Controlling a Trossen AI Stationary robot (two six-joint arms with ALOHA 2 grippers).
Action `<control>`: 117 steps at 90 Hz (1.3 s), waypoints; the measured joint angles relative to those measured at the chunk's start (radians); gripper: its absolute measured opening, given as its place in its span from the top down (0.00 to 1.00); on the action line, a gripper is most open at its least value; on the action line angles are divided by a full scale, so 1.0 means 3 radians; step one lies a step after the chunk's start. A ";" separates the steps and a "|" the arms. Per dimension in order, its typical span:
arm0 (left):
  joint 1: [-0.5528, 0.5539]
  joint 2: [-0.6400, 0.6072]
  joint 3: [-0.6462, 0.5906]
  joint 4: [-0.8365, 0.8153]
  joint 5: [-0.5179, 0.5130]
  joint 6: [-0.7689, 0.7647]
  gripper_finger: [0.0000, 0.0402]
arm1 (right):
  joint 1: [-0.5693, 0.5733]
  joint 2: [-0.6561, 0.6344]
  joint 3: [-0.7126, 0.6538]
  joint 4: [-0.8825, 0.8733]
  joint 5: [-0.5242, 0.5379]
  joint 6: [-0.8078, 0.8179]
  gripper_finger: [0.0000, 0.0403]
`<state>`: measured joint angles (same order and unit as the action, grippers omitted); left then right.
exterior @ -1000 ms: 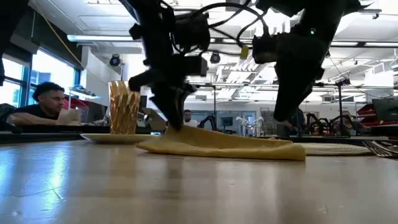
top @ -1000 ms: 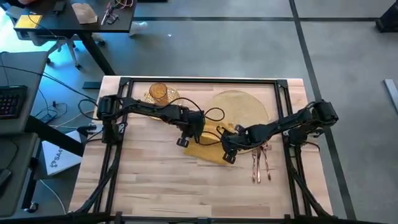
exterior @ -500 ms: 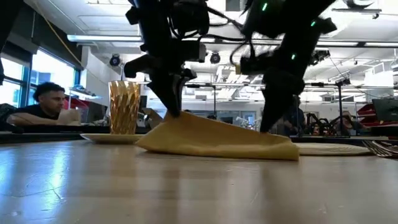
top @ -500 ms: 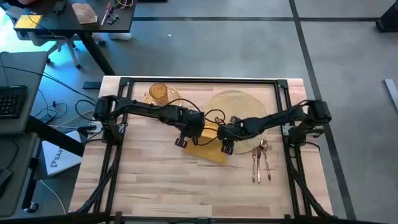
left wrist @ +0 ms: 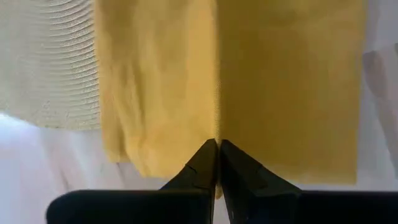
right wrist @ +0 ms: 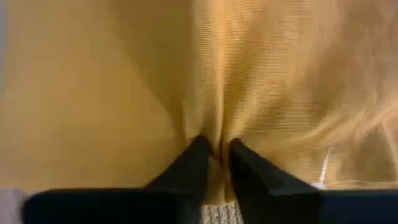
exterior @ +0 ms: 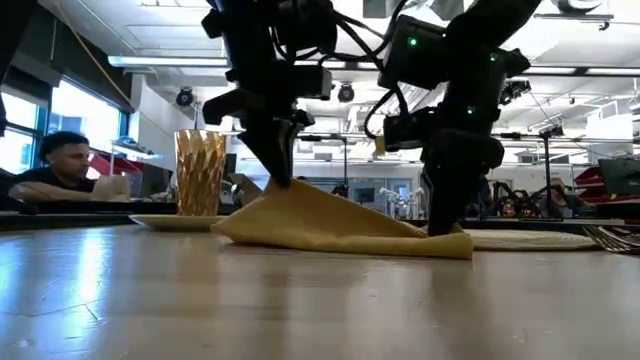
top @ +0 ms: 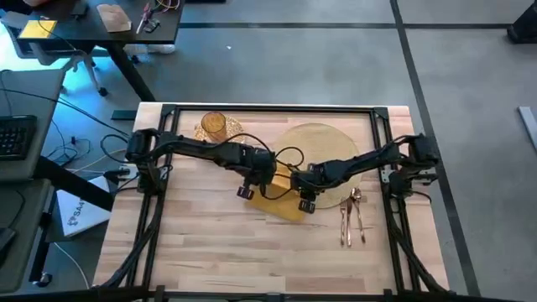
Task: Set table place
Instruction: Fold the yellow table napkin
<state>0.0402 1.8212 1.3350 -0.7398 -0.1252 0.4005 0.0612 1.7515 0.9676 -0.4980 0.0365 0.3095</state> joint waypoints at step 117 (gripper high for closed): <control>0.0017 -0.0503 0.0000 -0.0066 -0.0116 -0.0194 1.00 | -0.0036 -0.0493 -0.0001 -0.0007 -0.0084 0.0282 0.40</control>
<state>0.0452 1.6703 1.3350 -0.7595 -0.1600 0.3423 0.0503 1.6037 0.9672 -0.5001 0.0114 0.3940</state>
